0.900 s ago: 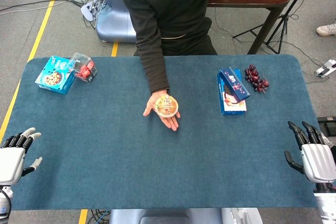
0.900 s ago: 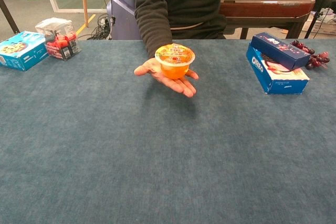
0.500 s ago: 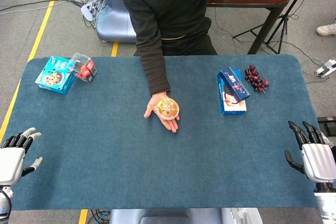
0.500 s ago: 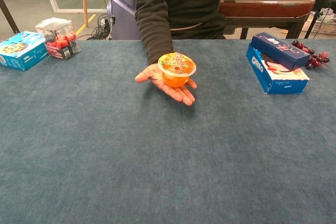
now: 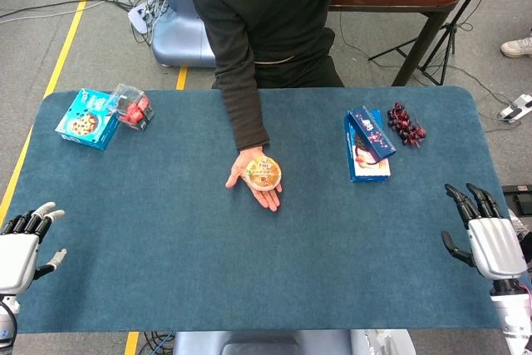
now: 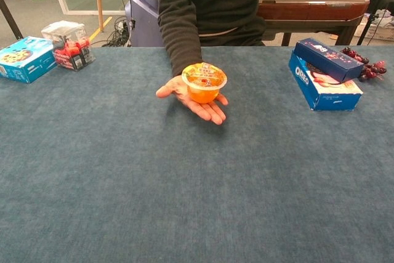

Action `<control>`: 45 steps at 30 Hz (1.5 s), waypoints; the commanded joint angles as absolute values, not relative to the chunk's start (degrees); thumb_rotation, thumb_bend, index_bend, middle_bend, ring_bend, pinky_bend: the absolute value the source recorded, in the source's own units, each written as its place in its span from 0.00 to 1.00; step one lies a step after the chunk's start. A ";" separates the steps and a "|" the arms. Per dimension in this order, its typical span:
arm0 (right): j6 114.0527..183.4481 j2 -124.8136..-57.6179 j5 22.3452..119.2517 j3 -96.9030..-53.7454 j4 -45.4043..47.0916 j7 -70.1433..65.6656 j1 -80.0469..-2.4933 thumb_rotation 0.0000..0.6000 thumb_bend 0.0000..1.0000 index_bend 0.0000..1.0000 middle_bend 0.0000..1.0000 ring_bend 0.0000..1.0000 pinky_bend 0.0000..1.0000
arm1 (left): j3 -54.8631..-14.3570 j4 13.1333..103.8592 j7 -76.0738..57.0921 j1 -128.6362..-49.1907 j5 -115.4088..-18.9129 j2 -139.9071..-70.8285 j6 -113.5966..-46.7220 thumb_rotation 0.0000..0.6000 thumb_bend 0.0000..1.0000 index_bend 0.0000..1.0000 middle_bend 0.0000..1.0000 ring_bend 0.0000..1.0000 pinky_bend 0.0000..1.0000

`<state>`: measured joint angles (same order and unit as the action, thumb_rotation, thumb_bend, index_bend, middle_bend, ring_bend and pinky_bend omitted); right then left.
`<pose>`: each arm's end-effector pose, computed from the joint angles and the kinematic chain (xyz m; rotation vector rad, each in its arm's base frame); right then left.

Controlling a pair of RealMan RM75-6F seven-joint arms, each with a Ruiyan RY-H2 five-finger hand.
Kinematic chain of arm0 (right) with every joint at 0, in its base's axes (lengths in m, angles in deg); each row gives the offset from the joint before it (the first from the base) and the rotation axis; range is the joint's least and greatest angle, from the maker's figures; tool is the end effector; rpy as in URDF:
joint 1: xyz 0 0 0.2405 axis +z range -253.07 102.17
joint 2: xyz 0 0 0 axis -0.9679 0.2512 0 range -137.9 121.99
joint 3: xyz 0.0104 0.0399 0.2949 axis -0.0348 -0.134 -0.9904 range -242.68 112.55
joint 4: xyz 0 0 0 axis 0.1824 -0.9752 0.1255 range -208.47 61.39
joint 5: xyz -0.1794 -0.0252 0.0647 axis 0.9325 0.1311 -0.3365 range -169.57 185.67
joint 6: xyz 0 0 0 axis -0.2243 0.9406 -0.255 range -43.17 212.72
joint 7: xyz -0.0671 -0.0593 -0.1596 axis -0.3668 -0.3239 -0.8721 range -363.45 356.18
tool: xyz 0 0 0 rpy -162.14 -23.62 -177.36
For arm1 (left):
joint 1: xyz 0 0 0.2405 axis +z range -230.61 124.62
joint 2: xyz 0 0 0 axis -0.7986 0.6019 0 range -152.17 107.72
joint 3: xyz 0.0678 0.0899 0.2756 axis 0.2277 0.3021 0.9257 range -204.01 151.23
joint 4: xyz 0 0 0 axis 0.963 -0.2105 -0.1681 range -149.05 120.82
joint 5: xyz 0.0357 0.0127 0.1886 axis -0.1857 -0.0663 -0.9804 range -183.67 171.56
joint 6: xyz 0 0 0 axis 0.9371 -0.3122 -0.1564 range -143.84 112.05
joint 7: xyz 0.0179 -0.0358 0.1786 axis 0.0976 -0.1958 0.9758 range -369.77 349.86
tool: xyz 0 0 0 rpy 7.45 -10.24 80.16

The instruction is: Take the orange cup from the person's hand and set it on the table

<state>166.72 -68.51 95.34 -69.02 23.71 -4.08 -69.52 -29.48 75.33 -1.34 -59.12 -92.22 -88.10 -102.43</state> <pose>-0.3211 -0.2300 0.1995 1.4380 -0.9193 0.9273 -0.3409 0.2306 0.1917 -1.4291 -0.7360 -0.8142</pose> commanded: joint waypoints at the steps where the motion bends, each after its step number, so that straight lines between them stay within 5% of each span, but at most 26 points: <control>1: 163.50 -67.77 95.82 -70.01 24.76 -3.39 -66.64 1.00 0.36 0.06 0.20 0.04 0.11 | -29.40 75.32 -1.33 -59.08 -92.31 -88.12 -102.46 1.00 0.23 0.26 0.19 0.20 0.20; 8: 155.20 -67.65 95.58 -72.01 27.43 -5.11 -59.71 1.00 0.34 0.06 0.20 0.04 0.11 | -29.31 75.44 -1.32 -58.81 -92.35 -87.95 -102.79 1.00 0.23 0.26 0.19 0.20 0.20; 24: 135.76 -73.23 86.60 -77.70 29.05 -11.34 -42.23 1.00 0.05 0.04 0.12 0.03 0.11 | -29.11 76.46 -0.81 -57.99 -93.13 -87.14 -104.22 1.00 0.23 0.26 0.19 0.20 0.20; 45: 123.83 -90.87 71.42 -80.54 13.31 -18.75 -23.47 1.00 0.05 0.01 0.09 0.00 0.11 | -29.04 77.30 0.04 -57.00 -92.96 -86.66 -105.24 1.00 0.23 0.26 0.19 0.20 0.20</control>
